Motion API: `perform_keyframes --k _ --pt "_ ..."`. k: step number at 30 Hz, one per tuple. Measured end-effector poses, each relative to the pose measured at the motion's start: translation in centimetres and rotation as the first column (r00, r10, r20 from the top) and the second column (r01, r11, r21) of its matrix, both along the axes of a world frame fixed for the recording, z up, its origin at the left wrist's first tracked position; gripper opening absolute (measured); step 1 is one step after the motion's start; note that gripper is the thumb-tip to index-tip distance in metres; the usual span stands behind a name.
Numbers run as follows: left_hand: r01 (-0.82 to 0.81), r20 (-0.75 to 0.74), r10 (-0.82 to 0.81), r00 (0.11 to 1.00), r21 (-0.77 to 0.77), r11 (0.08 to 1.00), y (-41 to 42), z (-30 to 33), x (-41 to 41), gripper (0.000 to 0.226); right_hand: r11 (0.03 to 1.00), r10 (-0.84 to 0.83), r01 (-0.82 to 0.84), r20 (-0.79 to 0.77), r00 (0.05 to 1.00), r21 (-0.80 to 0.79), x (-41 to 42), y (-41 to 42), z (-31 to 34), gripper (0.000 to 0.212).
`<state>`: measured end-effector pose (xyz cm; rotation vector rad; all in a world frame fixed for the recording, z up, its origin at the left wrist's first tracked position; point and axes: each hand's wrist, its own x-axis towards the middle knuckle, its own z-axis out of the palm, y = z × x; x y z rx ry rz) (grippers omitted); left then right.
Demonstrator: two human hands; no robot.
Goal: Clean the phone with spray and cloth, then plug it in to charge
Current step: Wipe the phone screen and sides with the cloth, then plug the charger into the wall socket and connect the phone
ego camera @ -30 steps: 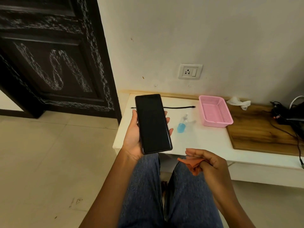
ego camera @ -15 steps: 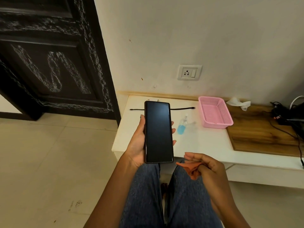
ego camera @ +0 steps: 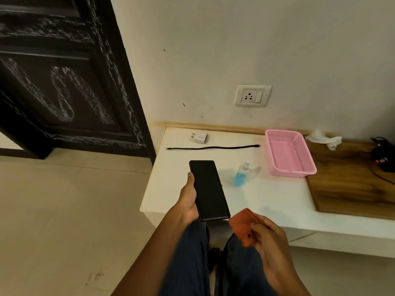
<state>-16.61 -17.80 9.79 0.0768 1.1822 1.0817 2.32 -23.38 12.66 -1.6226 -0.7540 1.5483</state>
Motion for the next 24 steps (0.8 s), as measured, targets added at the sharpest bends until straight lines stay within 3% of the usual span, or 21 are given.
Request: perform_keyframes --k 3,7,17,21,24 --pt "0.015 -0.132 -0.028 0.991 -0.1 0.995 2.8 -1.8 0.1 0.052 0.997 -0.065 0.067 0.03 0.997 -0.046 -0.1 1.8 -1.7 0.03" --pt "0.032 -0.19 -0.065 0.98 -0.17 0.985 5.7 -4.3 0.5 0.053 0.995 -0.077 0.08 0.044 0.996 -0.064 0.5 3.4 -3.9 0.023" --pt "0.117 -0.295 -0.175 0.939 -0.204 0.972 9.1 -8.7 1.5 0.063 0.995 -0.099 0.094 0.138 0.986 0.036 2.5 6.3 -6.8 0.024" --pt "0.133 -0.354 -0.19 0.916 -0.179 0.975 9.4 -10.1 2.1 0.059 0.997 -0.072 0.072 0.119 0.99 0.002 2.8 7.1 -7.4 0.019" --pt "0.139 -0.431 -0.192 0.882 -0.153 0.978 9.7 -10.9 2.4 0.055 0.994 -0.104 0.099 0.187 0.977 0.039 3.1 8.2 -7.9 0.024"
